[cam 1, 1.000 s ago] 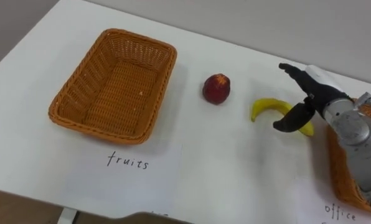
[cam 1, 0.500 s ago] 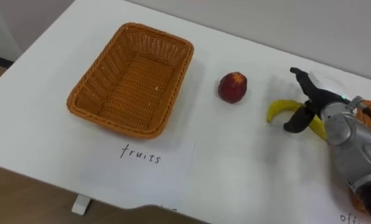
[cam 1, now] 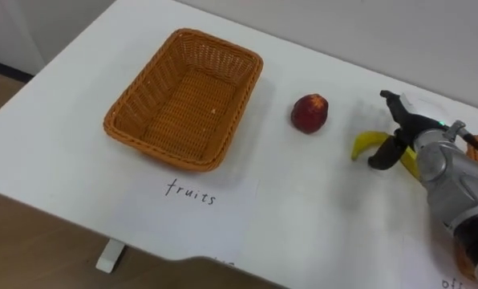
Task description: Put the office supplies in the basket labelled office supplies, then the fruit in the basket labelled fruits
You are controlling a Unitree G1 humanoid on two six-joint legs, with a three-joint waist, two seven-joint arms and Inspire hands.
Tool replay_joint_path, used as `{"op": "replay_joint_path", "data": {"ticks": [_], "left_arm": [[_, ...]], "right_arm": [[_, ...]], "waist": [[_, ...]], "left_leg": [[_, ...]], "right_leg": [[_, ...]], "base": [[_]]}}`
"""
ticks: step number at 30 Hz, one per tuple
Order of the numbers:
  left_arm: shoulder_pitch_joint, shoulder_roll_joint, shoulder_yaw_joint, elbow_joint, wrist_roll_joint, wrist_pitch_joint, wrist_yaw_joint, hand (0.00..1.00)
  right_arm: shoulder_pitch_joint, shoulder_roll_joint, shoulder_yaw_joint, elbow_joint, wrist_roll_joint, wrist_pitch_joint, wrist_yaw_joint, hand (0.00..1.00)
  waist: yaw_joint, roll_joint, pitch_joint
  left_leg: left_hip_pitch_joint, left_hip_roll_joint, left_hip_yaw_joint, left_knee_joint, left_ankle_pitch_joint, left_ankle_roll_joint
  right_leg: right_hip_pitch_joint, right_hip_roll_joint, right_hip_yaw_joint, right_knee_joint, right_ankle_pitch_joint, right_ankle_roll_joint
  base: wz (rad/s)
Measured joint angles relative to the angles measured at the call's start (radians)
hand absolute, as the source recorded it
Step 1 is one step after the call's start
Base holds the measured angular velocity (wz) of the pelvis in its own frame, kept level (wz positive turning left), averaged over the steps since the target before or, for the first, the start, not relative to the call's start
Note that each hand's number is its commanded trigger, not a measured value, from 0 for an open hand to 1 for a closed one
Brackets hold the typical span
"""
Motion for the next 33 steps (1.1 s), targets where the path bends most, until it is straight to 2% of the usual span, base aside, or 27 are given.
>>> {"op": "replay_joint_path", "data": {"ticks": [6, 16, 22, 27, 33], "left_arm": [[-0.009, 0.0, 0.0, -0.007, 0.0, -0.003, 0.0, 0.0], [-0.016, 0.0, 0.001, -0.027, 0.0, -0.008, 0.007, 0.0], [-0.016, 0.001, 0.002, -0.029, -0.02, -0.01, 0.004, 0.0], [-0.014, 0.001, 0.002, -0.04, -0.02, 0.001, -0.001, 0.0], [-0.014, 0.001, 0.002, -0.05, -0.02, 0.006, -0.009, 0.0]], "right_arm": [[-0.014, 0.0, 0.0, 0.022, 0.0, -0.006, 0.0, 0.0], [-0.034, -0.002, -0.01, 0.064, 0.002, -0.014, -0.005, 0.0], [-0.044, -0.002, -0.036, 0.106, 0.042, -0.037, -0.004, 0.0], [-0.044, -0.004, -0.054, 0.098, 0.088, -0.036, 0.035, 0.0], [-0.037, -0.008, -0.053, 0.094, 0.129, -0.03, 0.111, 0.0]], "waist": [[0.014, -0.003, 0.0025], [0.014, -0.002, 0.0029], [0.011, 0.003, 0.004], [0.009, 0.019, -0.0025], [0.009, 0.02, -0.0077]], "left_leg": [[0.0, 0.0, 0.0, -0.001, 0.0, 0.0], [-0.017, 0.0, -0.007, 0.001, 0.0, 0.0], [-0.019, -0.001, -0.011, 0.003, 0.0, 0.0], [-0.02, -0.001, -0.016, 0.003, 0.001, -0.002], [-0.013, -0.001, -0.023, 0.001, 0.003, -0.004]], "right_leg": [[-0.002, 0.0, 0.001, -0.001, 0.0, 0.0], [-0.01, 0.001, -0.005, -0.002, 0.002, 0.0], [-0.01, 0.001, -0.007, -0.002, 0.003, 0.0], [-0.01, 0.001, -0.015, -0.003, 0.003, 0.0], [-0.003, 0.001, -0.024, -0.003, 0.003, 0.0]], "base": [[0.0], [0.01], [0.01], [0.01], [0.01]]}}
